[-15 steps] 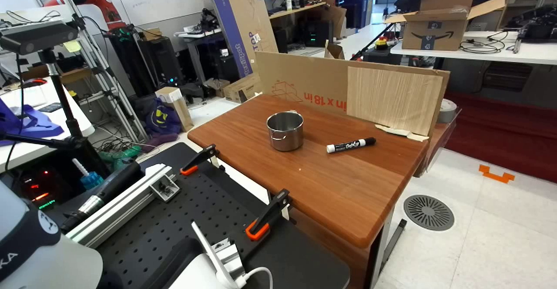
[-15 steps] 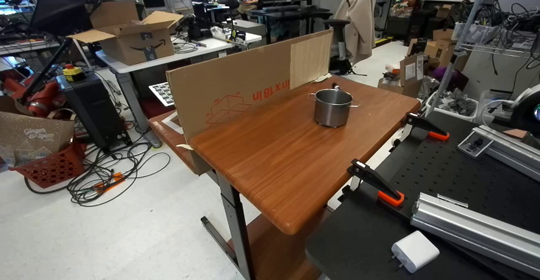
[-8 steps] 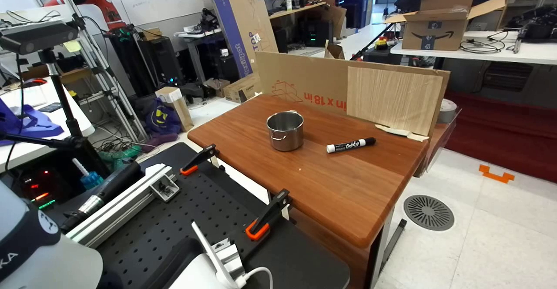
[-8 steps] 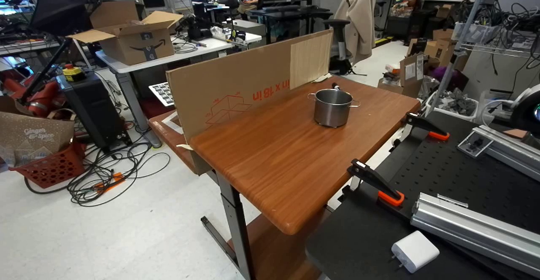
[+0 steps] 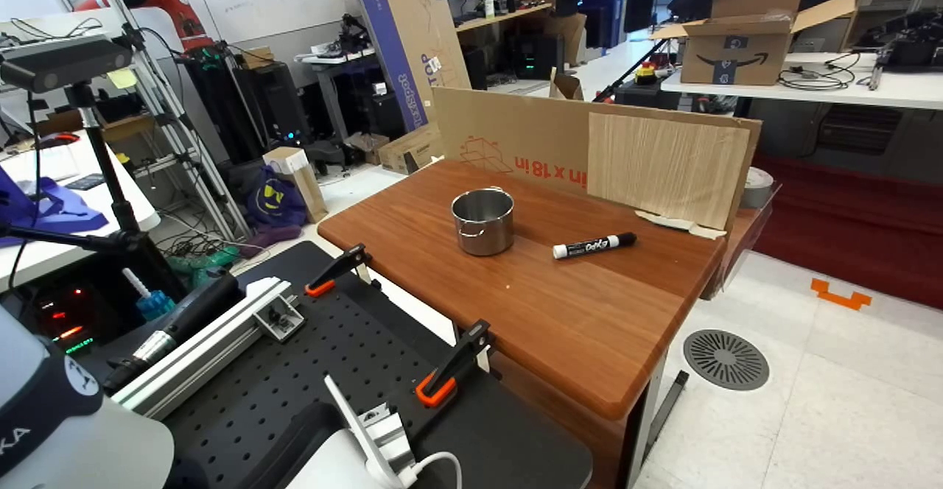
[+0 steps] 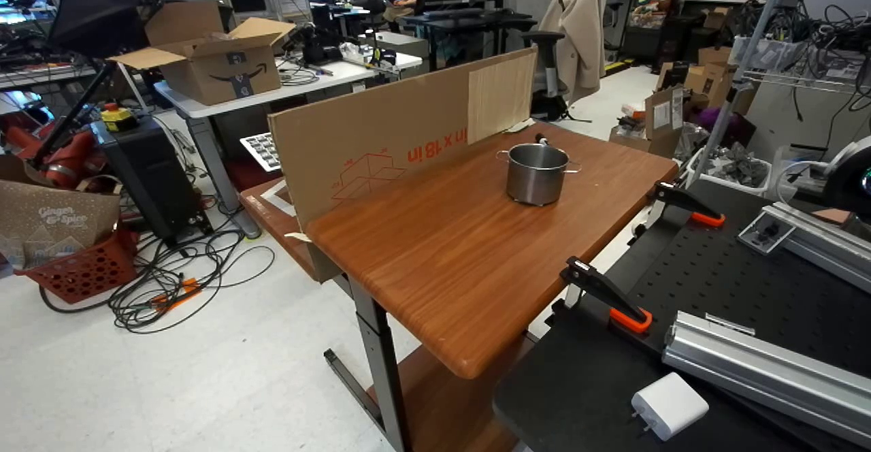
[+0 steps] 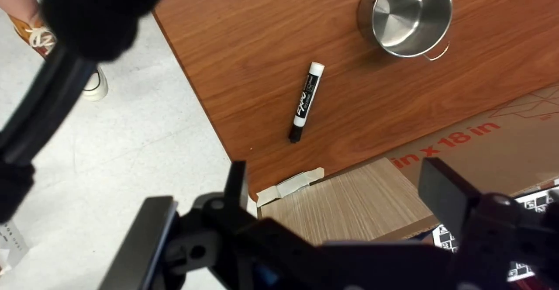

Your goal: Put the marker in the pot

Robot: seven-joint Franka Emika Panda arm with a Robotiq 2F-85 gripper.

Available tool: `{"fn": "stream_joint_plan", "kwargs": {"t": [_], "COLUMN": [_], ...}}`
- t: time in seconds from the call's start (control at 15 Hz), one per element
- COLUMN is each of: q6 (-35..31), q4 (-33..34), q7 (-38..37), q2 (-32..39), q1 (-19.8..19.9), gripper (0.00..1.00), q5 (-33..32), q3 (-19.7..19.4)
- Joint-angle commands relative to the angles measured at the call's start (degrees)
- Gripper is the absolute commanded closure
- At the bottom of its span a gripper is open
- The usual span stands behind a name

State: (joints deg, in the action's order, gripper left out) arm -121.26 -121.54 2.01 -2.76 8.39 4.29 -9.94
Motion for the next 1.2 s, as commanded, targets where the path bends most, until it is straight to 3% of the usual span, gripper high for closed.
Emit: {"fn": "stream_joint_plan", "kwargs": {"t": [0.0,0.33,1.13], "q6": [-4.54,-8.00,-6.89], "q4": [1.13,3.36,13.38], "q7": [-0.48,-0.08,-1.54], "q2": [4.85,12.39,29.29], "q1": [-0.27,0.03,0.60], "gripper": [0.00,0.00,0.00], "q5": [0.00,0.26,-1.33], "q3": [0.95,1.77,1.72]}}
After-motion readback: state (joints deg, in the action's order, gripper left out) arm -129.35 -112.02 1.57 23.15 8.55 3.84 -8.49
